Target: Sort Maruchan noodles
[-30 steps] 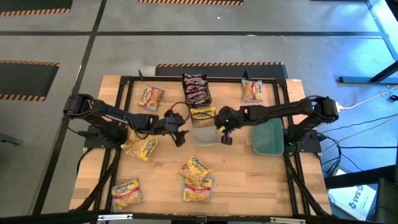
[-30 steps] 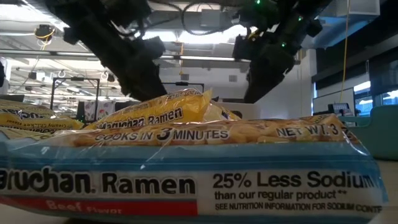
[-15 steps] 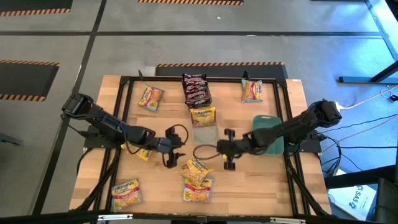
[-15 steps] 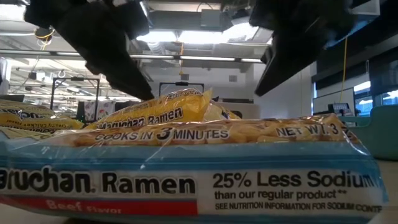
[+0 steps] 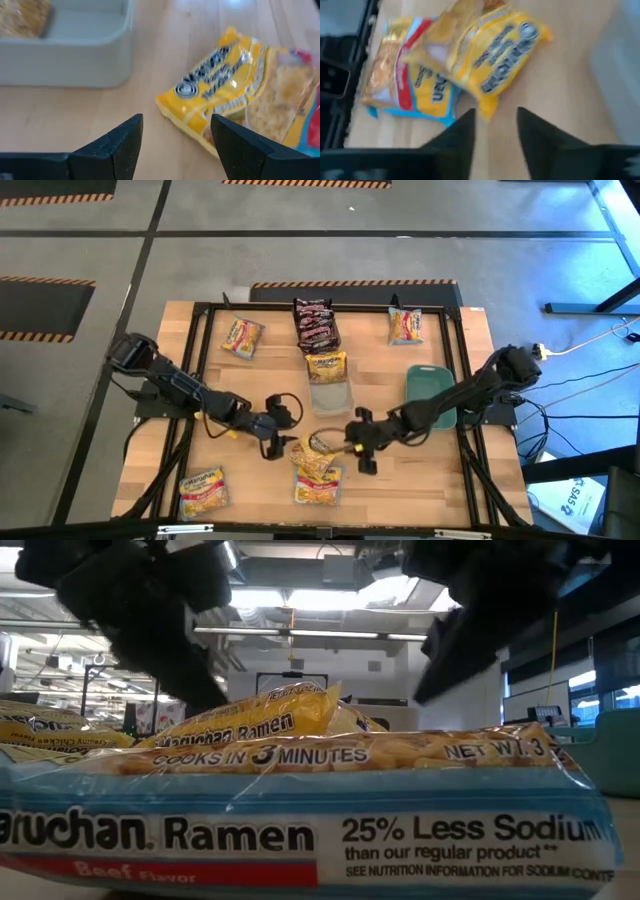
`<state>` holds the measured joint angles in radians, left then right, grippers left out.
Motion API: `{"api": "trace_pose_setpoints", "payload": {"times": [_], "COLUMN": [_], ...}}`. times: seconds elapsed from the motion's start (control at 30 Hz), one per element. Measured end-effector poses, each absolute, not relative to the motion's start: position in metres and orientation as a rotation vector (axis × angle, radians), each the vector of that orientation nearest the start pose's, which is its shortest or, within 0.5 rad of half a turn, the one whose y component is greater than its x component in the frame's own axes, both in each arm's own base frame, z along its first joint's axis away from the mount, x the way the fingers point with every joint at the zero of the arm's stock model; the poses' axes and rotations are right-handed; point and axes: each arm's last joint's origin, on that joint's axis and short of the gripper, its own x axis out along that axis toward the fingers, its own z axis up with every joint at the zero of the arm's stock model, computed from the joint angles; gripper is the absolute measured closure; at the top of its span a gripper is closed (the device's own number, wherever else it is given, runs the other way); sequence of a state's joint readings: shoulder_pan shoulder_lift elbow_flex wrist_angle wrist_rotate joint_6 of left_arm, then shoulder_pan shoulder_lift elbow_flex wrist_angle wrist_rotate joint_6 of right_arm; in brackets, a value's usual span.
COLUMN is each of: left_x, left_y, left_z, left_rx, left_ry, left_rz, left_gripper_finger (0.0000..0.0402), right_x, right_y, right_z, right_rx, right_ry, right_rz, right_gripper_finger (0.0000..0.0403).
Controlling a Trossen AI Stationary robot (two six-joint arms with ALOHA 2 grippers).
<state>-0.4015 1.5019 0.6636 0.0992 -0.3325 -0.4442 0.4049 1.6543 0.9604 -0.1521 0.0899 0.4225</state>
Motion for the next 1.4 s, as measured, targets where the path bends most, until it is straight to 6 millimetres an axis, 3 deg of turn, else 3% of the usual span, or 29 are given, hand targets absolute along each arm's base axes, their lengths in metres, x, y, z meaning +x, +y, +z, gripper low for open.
{"api": "trace_pose_setpoints", "payload": {"times": [0.17, 0.3, 0.57, 0.77, 0.93, 1.4], "left_x": [0.263, 0.263, 0.254, 0.248, 0.248, 0.258], "left_y": [-0.105, -0.107, -0.127, -0.136, -0.137, -0.124], "left_z": [0.151, 0.152, 0.153, 0.153, 0.151, 0.144], "left_rx": [-0.163, -0.21, -0.199, -0.29, -0.487, -0.542], "left_ry": [0.715, 0.721, 0.712, 0.679, 0.741, 0.754], "left_rz": [0.085, 0.063, 0.014, 0.094, 0.079, 0.126], "left_gripper_finger": [0.0172, 0.0172, 0.0172, 0.0172, 0.0172, 0.0172], "right_x": [0.308, 0.306, 0.295, 0.29, 0.288, 0.305], "right_y": [0.14, 0.143, 0.164, 0.18, 0.19, 0.198], "right_z": [0.161, 0.156, 0.157, 0.157, 0.146, 0.118], "right_rx": [0.125, 0.188, 0.141, 0.074, 0.05, -0.272], "right_ry": [0.916, 0.963, 0.926, 0.819, 0.826, 0.69], "right_rz": [0.097, 0.122, 0.066, -0.014, -0.002, 0.015], "right_gripper_finger": [0.016, 0.0122, 0.0116, 0.0116, 0.0116, 0.0116]}}
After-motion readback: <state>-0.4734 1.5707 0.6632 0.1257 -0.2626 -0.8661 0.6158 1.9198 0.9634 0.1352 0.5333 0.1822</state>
